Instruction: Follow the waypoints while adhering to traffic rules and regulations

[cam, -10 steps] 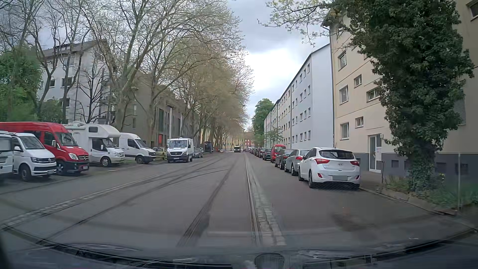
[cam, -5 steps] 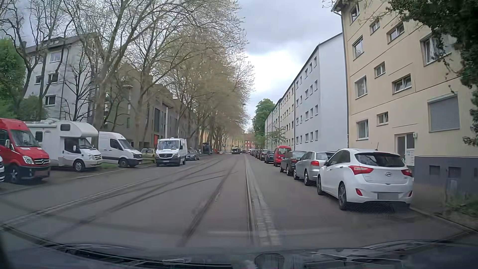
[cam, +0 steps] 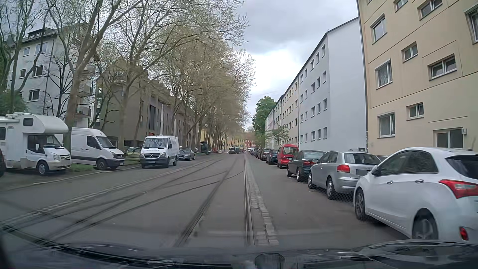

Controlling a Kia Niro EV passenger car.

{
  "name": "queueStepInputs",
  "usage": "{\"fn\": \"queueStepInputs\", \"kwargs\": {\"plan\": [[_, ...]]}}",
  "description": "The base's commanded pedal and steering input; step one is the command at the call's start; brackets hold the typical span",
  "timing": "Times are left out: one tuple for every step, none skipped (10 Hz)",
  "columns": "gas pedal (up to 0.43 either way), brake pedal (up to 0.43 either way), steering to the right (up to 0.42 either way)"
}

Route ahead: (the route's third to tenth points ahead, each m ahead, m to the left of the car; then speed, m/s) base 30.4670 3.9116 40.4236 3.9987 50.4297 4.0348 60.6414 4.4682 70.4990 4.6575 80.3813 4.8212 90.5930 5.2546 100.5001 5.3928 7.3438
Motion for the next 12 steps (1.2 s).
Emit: {"fn": "queueStepInputs", "kwargs": {"plan": [[0.067, 0.000, 0.001], [0.067, 0.000, 0.004], [0.067, 0.000, 0.004], [0.067, 0.000, 0.004], [0.067, 0.000, 0.004], [0.067, 0.000, 0.005], [0.067, 0.000, 0.005], [0.067, 0.000, 0.005], [0.067, 0.000, 0.005], [0.067, 0.000, 0.005], [0.067, 0.000, 0.005], [0.067, 0.000, 0.003]]}}
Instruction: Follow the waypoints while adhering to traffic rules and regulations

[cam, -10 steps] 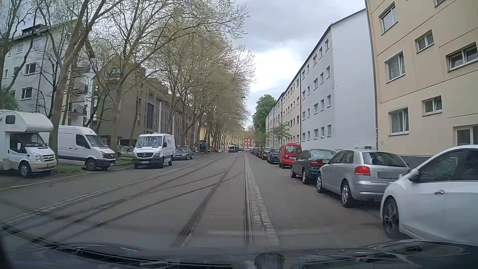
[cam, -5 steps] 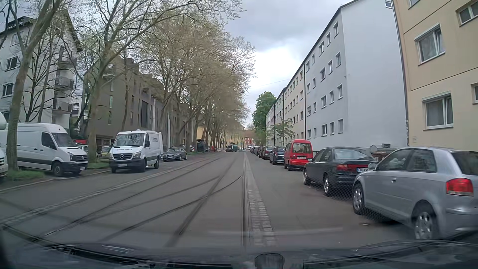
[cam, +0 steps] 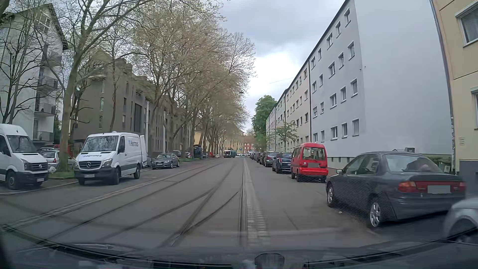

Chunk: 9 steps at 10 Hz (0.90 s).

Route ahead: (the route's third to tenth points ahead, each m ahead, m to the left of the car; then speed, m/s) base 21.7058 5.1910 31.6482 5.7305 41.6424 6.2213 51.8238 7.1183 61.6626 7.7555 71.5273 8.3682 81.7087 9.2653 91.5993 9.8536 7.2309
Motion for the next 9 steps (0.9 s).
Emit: {"fn": "queueStepInputs", "kwargs": {"plan": [[0.067, 0.000, 0.001], [0.067, 0.000, 0.001], [0.067, 0.000, 0.003], [0.067, 0.000, 0.000], [0.067, 0.000, -0.002], [0.067, 0.000, -0.002], [0.067, 0.000, -0.002], [0.067, 0.000, -0.002], [0.067, 0.000, -0.002]]}}
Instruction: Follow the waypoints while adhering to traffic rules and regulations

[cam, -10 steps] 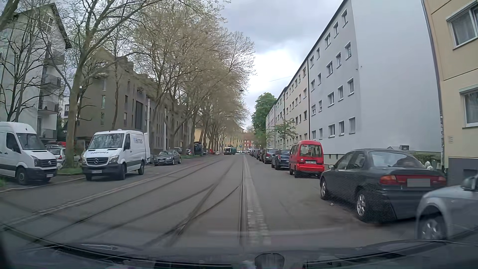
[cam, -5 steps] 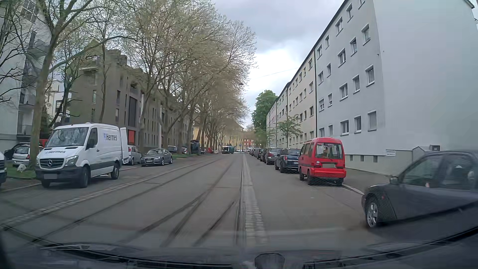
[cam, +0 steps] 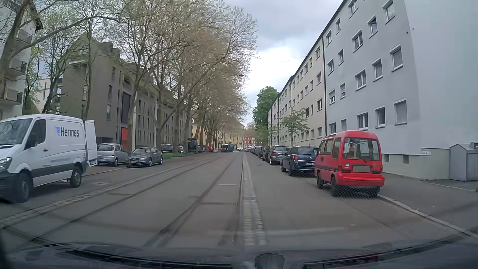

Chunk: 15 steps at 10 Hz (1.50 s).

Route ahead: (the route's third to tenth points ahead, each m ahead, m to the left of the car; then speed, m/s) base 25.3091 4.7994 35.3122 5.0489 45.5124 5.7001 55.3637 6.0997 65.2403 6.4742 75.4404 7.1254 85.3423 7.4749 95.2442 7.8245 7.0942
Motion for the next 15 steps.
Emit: {"fn": "queueStepInputs", "kwargs": {"plan": [[0.067, 0.000, -0.002], [0.067, 0.000, -0.002], [0.067, 0.000, -0.002], [0.067, 0.000, -0.002], [0.067, 0.000, -0.002], [0.067, 0.000, -0.004], [0.067, 0.000, -0.004], [0.079, 0.000, -0.003], [0.079, 0.000, -0.001], [0.087, 0.000, -0.001], [0.087, 0.000, -0.001], [0.087, 0.000, 0.000], [0.087, 0.000, 0.000], [0.087, 0.000, 0.000], [0.087, 0.000, 0.000]]}}
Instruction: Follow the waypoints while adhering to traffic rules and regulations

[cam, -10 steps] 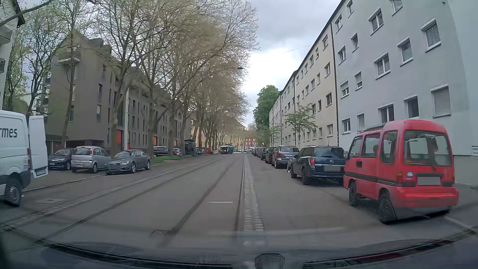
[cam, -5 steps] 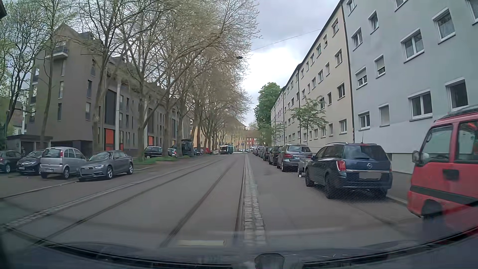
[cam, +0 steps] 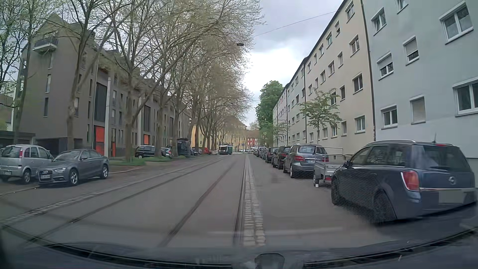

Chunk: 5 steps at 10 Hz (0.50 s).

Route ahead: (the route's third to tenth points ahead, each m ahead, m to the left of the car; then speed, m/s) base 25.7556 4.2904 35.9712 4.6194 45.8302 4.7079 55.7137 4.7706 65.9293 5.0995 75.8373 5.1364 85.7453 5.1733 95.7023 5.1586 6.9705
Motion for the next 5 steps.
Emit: {"fn": "queueStepInputs", "kwargs": {"plan": [[0.087, 0.000, 0.000], [0.087, 0.000, 0.000], [0.087, 0.000, -0.001], [0.087, 0.000, -0.001], [0.087, 0.000, -0.001]]}}
